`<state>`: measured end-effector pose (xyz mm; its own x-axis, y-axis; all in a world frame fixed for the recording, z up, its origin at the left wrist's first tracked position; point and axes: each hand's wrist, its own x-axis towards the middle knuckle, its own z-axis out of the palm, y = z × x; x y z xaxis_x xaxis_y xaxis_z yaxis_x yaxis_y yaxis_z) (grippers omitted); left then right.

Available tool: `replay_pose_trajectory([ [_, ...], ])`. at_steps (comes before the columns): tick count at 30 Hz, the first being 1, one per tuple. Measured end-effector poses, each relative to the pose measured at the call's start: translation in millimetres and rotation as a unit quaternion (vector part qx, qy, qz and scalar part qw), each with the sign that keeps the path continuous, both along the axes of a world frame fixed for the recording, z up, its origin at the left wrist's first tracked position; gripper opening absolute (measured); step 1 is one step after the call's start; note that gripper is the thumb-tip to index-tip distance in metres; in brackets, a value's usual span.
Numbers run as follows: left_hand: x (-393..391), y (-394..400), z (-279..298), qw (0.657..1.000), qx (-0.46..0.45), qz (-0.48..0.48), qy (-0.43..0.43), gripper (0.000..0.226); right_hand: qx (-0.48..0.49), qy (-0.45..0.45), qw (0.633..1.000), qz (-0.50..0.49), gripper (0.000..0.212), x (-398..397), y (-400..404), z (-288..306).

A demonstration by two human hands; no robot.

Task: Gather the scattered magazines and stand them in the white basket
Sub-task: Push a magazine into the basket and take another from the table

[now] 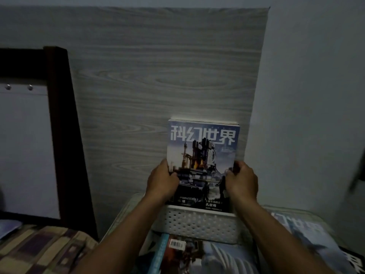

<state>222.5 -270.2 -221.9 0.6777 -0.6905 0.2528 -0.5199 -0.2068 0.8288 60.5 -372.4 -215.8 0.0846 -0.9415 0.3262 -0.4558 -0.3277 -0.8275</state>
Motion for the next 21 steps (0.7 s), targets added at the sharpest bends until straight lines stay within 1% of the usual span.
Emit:
replay_pose_trajectory([
  [2, -2, 2, 2, 1.000, -0.001, -0.008, 0.005, 0.037, 0.012, 0.018, 1.000, 0.019, 0.029, 0, 1, 1],
  [5, -4, 3, 5, 0.999, -0.002, -0.010, 0.037, 0.043, 0.027, 0.086, 0.995, 0.036, 0.032, 0, 3, 2],
  [6, -5, 3, 7, 0.999, 0.007, -0.018, 0.048, 0.044, 0.029, 0.093, 0.995, 0.038, 0.031, 0, 3, 2],
  [9, -6, 2, 9, 0.997, 0.018, -0.028, 0.074, 0.045, 0.036, 0.052, 0.996, 0.065, 0.024, -3, -2, -1],
  [14, -4, 5, 11, 0.994, 0.013, -0.035, 0.101, 0.044, 0.026, 0.063, 0.995, 0.073, 0.032, -2, -4, -4],
  [18, -3, 10, 15, 0.993, 0.017, -0.036, 0.109, 0.046, 0.011, 0.043, 0.996, 0.073, 0.029, -3, -4, -4],
  [21, -3, 10, 15, 0.993, 0.022, -0.035, 0.111, 0.044, 0.013, 0.044, 0.996, 0.082, 0.033, -2, -3, -4],
])
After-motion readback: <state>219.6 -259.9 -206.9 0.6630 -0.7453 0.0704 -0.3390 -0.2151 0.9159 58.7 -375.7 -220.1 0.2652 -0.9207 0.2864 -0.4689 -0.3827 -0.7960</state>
